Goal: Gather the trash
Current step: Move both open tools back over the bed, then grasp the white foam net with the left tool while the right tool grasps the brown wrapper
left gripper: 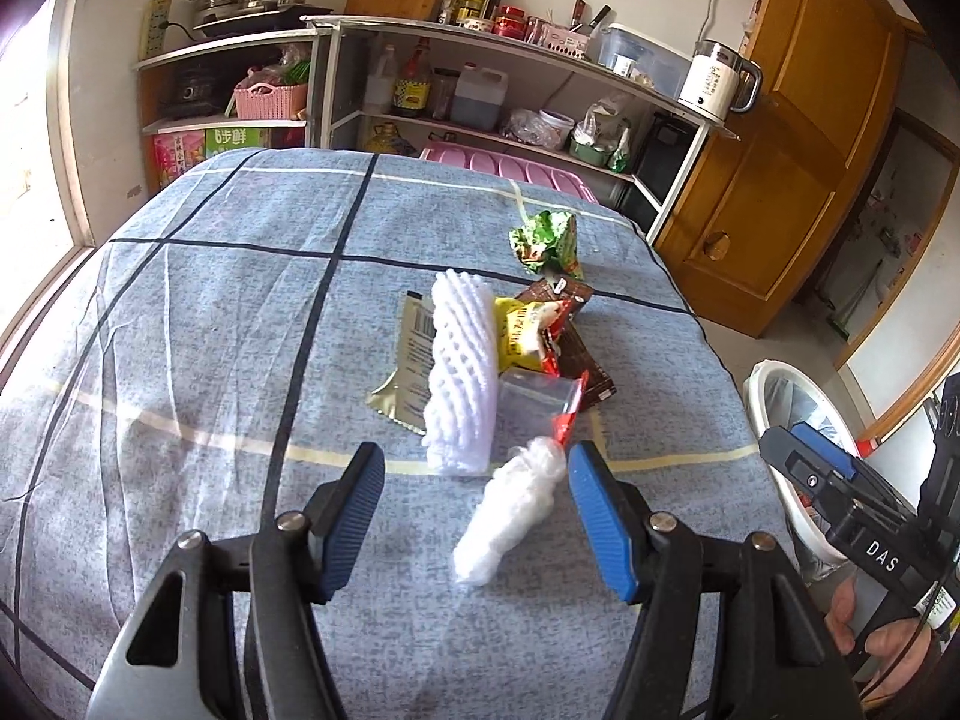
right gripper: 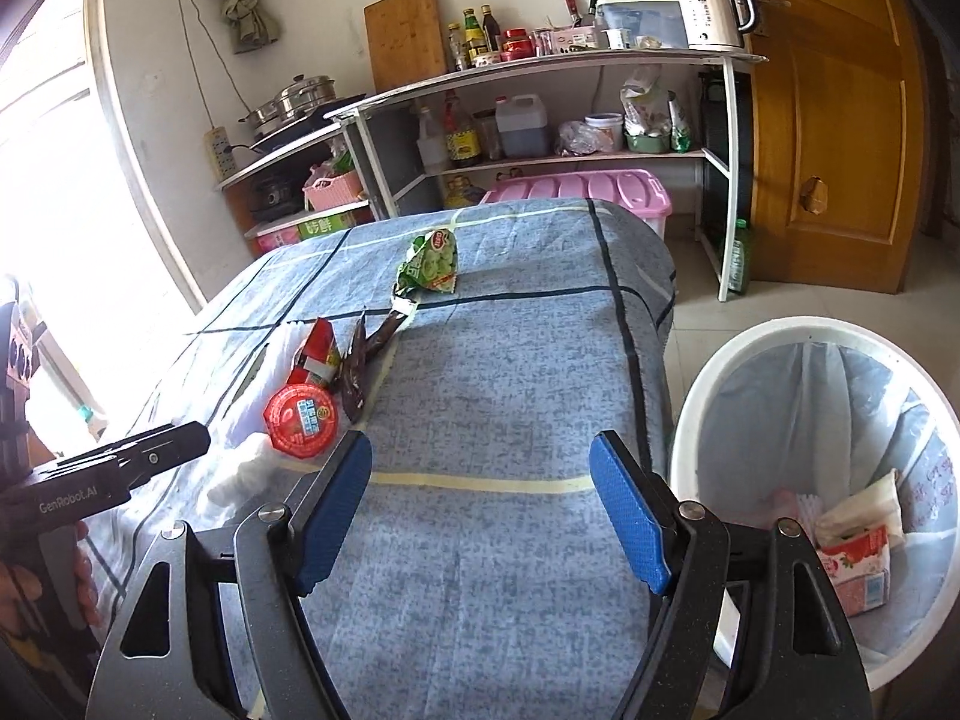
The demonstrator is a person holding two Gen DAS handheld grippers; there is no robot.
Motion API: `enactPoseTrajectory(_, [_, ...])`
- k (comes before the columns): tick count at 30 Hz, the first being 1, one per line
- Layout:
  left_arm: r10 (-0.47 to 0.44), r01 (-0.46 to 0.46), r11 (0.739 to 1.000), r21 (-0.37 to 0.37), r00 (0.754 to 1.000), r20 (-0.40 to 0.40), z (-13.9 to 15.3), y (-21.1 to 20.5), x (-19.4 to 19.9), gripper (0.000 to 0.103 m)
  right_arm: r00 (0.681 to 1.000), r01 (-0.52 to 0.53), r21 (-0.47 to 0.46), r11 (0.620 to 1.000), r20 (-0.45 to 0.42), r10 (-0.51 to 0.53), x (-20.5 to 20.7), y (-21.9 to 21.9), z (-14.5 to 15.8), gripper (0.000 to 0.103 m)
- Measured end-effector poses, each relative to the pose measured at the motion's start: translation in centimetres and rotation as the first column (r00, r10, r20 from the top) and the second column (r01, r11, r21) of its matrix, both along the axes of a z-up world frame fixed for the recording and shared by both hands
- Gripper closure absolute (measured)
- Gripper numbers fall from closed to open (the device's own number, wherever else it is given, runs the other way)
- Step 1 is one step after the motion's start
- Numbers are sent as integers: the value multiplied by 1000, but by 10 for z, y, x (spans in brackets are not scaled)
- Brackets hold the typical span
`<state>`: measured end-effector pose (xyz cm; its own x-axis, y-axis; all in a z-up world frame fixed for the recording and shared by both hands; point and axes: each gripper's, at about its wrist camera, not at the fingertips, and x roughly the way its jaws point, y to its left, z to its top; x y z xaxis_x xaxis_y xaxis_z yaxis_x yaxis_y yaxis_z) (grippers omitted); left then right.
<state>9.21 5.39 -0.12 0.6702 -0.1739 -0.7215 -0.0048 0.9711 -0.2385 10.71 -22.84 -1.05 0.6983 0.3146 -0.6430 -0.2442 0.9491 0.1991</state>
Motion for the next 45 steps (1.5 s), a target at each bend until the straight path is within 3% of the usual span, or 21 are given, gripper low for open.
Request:
enactPoseTrajectory(5, [1, -1, 1000, -6, 1000, -1, -3, 10, 7, 37, 999, -33, -34, 999, -4, 33, 14, 22, -2, 29])
enactPoseTrajectory(15, [0, 0, 1000, 13, 1000, -5, -8, 14, 27, 38, 995, -96, -36, 995, -24, 95, 46, 48, -6, 41])
enactPoseTrajectory(24, [-64, 65, 997, 42, 998, -29, -17, -1, 47, 52, 984, -170, -15, 985, -64, 168, 65, 71, -17, 44])
enactPoseTrajectory(30, [-73, 75, 996, 55, 997, -38, -18, -1, 55, 59, 975, -204, -22, 979, -94, 202, 76, 78, -24, 60])
enactPoseTrajectory(36, [-80, 82, 996, 43, 996, -45, -18, 0, 58, 59, 961, -235, 58, 970, -134, 241, 88, 78, -32, 61])
enactPoseTrajectory(45, [-92, 93, 996, 2, 994, -54, -20, 2, 67, 58, 950, -249, 84, 965, -172, 260, 97, 80, -39, 60])
